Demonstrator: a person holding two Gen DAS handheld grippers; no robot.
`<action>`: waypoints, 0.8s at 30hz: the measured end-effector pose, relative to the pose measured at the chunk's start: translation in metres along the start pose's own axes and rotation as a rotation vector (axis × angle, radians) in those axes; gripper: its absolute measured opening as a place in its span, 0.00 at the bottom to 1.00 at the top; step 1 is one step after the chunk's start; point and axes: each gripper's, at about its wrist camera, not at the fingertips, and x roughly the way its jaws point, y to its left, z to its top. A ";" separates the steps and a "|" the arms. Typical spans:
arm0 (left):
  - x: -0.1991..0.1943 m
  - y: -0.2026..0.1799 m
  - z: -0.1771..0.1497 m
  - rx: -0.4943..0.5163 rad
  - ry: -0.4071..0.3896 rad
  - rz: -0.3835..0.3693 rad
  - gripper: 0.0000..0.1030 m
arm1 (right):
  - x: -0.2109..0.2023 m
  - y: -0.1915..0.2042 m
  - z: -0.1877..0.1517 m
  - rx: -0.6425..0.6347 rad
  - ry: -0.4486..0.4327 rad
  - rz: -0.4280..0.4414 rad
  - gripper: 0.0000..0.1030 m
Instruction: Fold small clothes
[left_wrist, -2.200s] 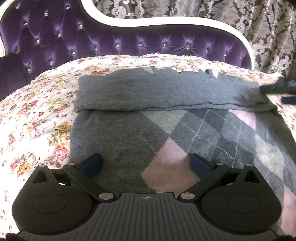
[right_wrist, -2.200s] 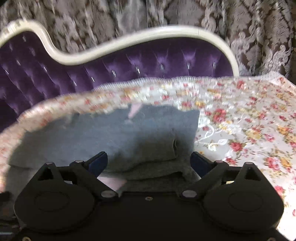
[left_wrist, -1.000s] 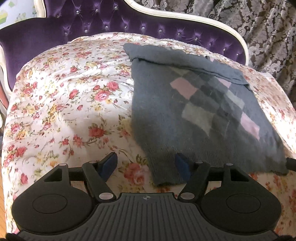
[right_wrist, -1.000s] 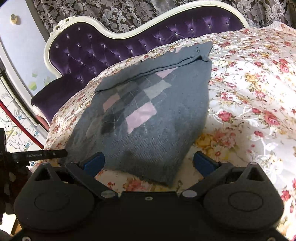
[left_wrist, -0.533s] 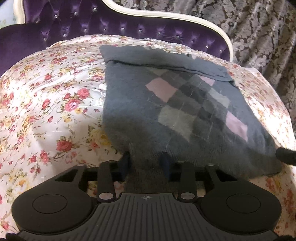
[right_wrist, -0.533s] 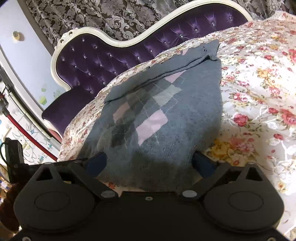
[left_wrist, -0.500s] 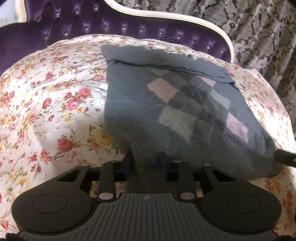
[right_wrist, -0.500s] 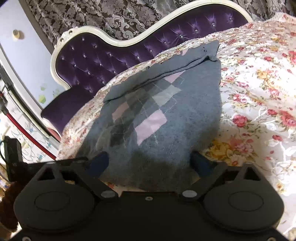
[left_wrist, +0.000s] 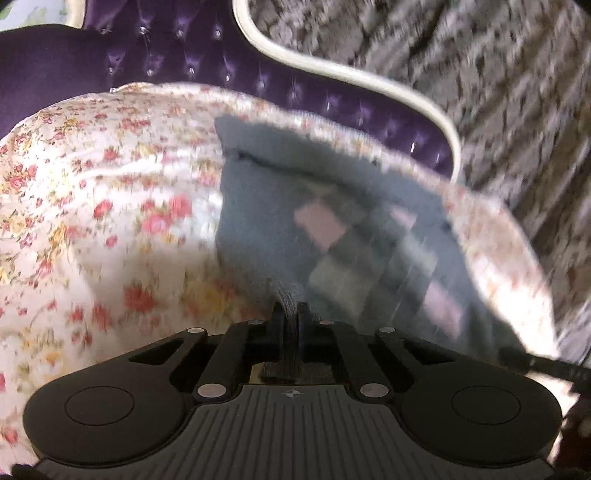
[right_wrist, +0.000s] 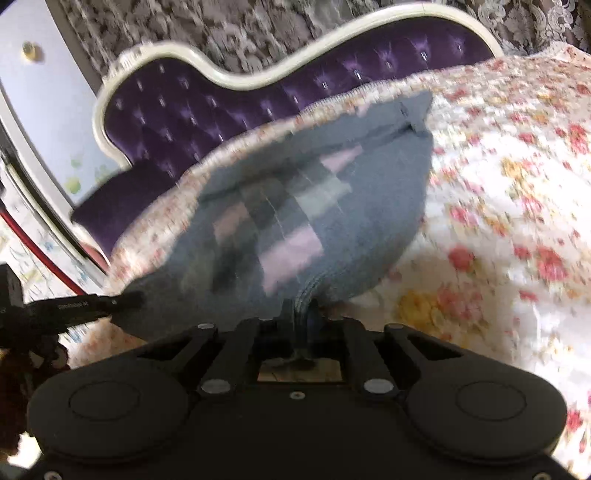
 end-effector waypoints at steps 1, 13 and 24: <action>-0.002 0.001 0.007 -0.011 -0.016 -0.014 0.06 | -0.002 0.000 0.007 0.009 -0.019 0.014 0.13; 0.022 -0.012 0.113 0.047 -0.226 -0.061 0.06 | 0.021 -0.016 0.122 0.054 -0.255 0.095 0.13; 0.115 -0.002 0.192 -0.012 -0.200 -0.048 0.06 | 0.107 -0.044 0.203 0.025 -0.300 -0.001 0.13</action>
